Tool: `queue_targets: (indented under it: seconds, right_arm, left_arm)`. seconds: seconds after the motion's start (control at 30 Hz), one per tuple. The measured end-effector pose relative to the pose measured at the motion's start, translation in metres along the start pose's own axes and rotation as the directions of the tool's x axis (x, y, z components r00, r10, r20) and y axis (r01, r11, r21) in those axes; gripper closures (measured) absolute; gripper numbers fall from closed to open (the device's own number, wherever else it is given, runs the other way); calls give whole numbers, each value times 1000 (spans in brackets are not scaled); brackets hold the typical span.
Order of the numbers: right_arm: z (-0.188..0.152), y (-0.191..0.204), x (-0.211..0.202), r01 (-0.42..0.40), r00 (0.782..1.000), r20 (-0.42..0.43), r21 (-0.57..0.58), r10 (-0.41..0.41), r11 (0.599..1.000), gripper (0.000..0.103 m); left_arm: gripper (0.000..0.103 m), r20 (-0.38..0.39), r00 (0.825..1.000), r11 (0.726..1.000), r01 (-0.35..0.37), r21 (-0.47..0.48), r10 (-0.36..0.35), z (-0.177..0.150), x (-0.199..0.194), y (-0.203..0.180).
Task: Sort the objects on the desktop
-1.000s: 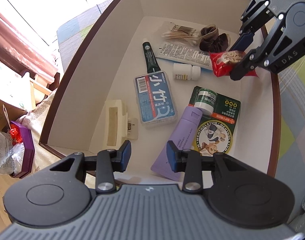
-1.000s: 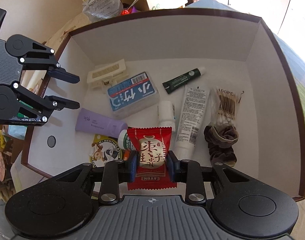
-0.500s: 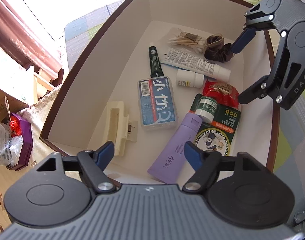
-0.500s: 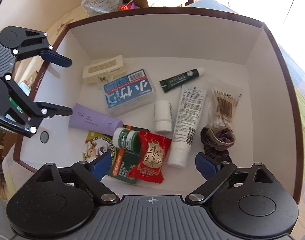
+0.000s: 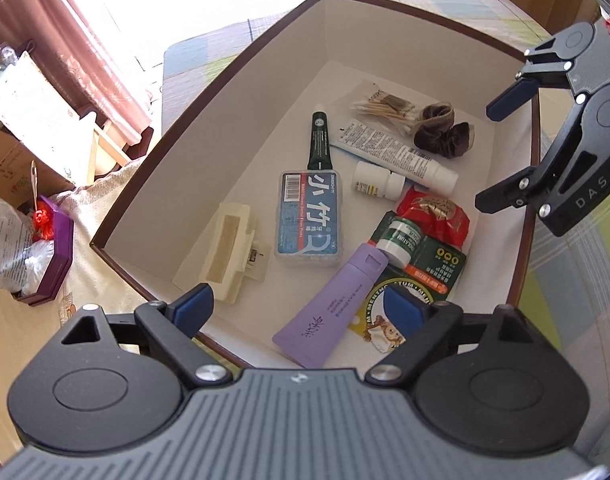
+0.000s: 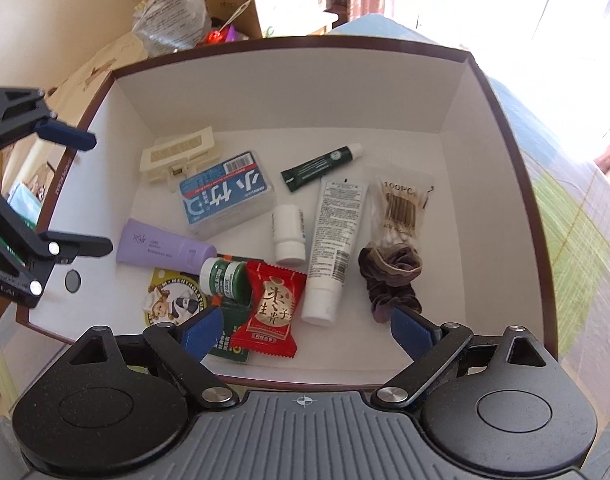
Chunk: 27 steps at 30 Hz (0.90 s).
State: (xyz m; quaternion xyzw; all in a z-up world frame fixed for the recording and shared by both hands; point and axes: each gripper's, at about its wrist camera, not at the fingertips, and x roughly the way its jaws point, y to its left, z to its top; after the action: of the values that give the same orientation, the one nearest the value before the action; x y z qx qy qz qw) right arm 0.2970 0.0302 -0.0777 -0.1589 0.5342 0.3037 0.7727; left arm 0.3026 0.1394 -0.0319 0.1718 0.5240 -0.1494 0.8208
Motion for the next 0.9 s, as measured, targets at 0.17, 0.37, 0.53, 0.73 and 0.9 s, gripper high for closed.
queue_targets:
  seconds: [0.17, 0.37, 0.53, 0.73, 0.9]
  right_arm:
    - [-2, -2, -8, 5, 1000, 25, 22, -6, 1000, 7]
    - [-4, -1, -17, 8, 999, 53, 27, -9, 1000, 7]
    - [-7, -1, -25, 10, 997, 78, 32, -13, 999, 7]
    - [-15, -1, -34, 13, 994, 110, 53, -19, 998, 7]
    - [-23, 0, -40, 12, 991, 134, 70, -21, 997, 7]
  left_arm:
    - [7, 12, 1000, 998, -20, -56, 20, -1, -7, -4]
    - [7, 37, 999, 996, -30, -80, 33, -3, -21, -11]
    - [7, 58, 996, 994, -55, -97, 61, -6, -30, -15]
    - [6, 79, 991, 988, -101, -119, 111, -12, -39, -21]
    - [6, 86, 989, 983, -108, -145, 122, -18, -47, -27]
